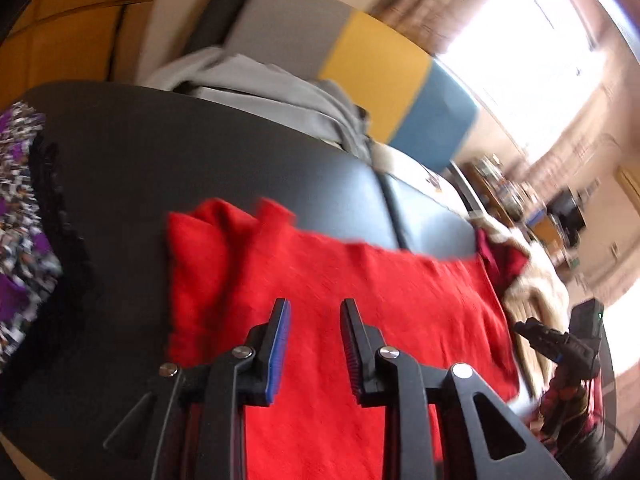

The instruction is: Fold clothes

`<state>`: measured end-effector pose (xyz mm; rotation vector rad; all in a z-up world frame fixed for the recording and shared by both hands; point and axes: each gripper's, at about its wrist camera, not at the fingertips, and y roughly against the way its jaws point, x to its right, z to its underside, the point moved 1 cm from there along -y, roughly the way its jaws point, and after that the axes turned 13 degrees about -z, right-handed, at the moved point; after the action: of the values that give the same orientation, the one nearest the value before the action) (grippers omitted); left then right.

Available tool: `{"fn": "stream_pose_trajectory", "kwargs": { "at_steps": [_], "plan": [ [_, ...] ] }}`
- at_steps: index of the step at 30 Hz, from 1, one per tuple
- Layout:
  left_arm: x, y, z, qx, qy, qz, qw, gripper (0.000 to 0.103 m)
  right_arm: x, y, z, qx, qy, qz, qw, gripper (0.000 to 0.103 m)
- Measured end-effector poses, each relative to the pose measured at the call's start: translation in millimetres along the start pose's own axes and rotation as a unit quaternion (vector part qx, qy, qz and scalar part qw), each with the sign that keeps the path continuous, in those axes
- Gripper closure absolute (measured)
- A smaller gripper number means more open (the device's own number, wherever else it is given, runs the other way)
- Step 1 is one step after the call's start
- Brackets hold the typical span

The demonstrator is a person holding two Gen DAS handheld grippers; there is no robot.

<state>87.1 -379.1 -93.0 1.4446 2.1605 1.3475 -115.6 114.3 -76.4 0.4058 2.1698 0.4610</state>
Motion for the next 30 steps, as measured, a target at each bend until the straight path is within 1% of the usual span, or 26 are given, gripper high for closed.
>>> {"fn": "stream_pose_trajectory", "kwargs": {
  "at_steps": [3,5,6,7,8,11,12,13,16,17,18,20,22,24,26,28,29,30],
  "plan": [
    [36.7,-7.4,13.7,-0.016,-0.050,0.034,0.9980,0.077,-2.0,21.5,32.7,-0.036,-0.008,-0.059,0.998,0.053],
    [66.4,-14.2,20.3,-0.025,-0.087,0.058,0.9942,0.077,-5.6,21.5,49.2,-0.071,0.002,-0.074,0.995,0.051],
    [84.2,-18.2,23.2,-0.030,-0.106,0.071,0.9914,0.077,-6.3,18.3,56.1,-0.083,0.006,-0.069,0.994,0.048],
    [101.9,-22.3,26.1,-0.035,-0.125,0.083,0.9881,0.077,-6.9,15.1,62.9,-0.094,0.011,-0.064,0.993,0.047],
    [120.0,-26.7,28.9,-0.040,-0.145,0.094,0.9841,0.077,-6.5,12.0,66.9,-0.099,0.012,-0.069,0.993,0.047],
    [170.5,-38.3,37.7,-0.051,-0.211,0.107,0.9703,0.077,-7.5,7.7,70.7,-0.097,0.010,-0.113,0.989,0.047],
    [180.5,-41.6,39.3,-0.055,-0.224,0.111,0.9668,0.077,-10.5,6.2,69.9,-0.105,0.015,-0.131,0.986,0.048],
    [190.6,-45.0,40.6,-0.060,-0.235,0.116,0.9633,0.077,-15.8,6.3,67.1,-0.110,0.043,-0.103,0.988,0.048],
    [213.2,-50.2,46.7,-0.073,-0.249,0.147,0.9545,0.077,-1.6,17.8,56.7,-0.086,0.027,-0.107,0.990,0.045],
    [217.6,-51.9,50.2,-0.078,-0.256,0.157,0.9506,0.077,5.7,20.1,56.0,-0.085,0.014,-0.121,0.989,0.043],
    [220.7,-53.9,53.7,-0.083,-0.261,0.161,0.9482,0.077,10.8,16.8,57.8,-0.095,0.008,-0.128,0.987,0.038],
    [227.9,-61.9,62.3,-0.097,-0.269,0.164,0.9441,0.077,20.8,9.9,61.5,-0.116,-0.002,-0.140,0.983,0.038],
    [227.6,-66.5,66.2,-0.108,-0.270,0.166,0.9423,0.077,16.0,0.1,66.9,-0.134,0.004,-0.174,0.976,0.038],
    [227.5,-70.6,69.4,-0.118,-0.270,0.168,0.9407,0.077,7.2,-7.2,64.4,-0.137,0.016,-0.202,0.970,0.038],
    [228.3,-74.0,72.0,-0.127,-0.280,0.165,0.9372,0.077,0.1,-15.4,59.3,-0.142,0.015,-0.247,0.958,0.037],
    [229.5,-77.9,77.2,-0.138,-0.296,0.157,0.9321,0.077,-6.5,-32.1,58.6,-0.202,0.017,-0.280,0.938,0.035],
    [228.0,-78.7,80.9,-0.147,-0.303,0.160,0.9279,0.077,-9.0,-38.9,63.4,-0.252,0.032,-0.268,0.929,0.035],
    [226.4,-79.5,84.5,-0.155,-0.310,0.163,0.9236,0.077,-11.5,-45.6,68.3,-0.301,0.046,-0.255,0.918,0.036]
  ]
}}
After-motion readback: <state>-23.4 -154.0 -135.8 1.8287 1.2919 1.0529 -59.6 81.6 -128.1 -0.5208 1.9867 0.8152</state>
